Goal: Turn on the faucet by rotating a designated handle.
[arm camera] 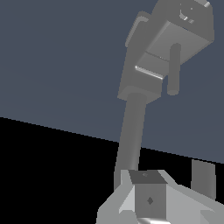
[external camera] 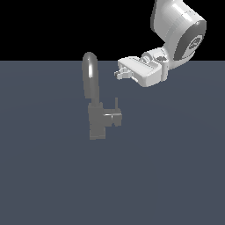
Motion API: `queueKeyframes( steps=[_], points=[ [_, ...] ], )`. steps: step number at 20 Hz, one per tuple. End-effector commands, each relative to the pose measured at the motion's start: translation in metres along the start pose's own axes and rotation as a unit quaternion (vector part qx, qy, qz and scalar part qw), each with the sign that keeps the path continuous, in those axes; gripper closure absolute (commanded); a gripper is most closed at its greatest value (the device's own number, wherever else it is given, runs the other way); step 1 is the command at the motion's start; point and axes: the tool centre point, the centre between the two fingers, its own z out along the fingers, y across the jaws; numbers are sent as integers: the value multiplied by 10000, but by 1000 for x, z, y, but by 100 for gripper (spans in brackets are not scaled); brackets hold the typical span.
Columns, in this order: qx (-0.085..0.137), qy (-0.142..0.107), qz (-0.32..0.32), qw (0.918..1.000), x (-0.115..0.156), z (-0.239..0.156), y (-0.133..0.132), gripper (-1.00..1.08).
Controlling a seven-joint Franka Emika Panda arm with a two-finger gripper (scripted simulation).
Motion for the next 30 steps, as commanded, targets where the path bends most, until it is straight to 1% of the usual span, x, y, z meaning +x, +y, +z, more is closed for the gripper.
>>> queueKeyframes(
  steps=[1,5,8,11,14,19,30],
  points=[
    [259,-273,250,9990,21,4,-2,108],
    [612,-642,596,9943,50,11,-2,108],
    [827,-866,807,9895,67,17,-2,108],
    [997,-1044,974,9847,80,23,-1,108],
    [1120,-1171,1095,9807,90,27,-1,108],
    [1208,-1264,1182,9775,97,31,0,108],
    [1167,-1223,1140,9790,92,31,1,108]
  ],
)
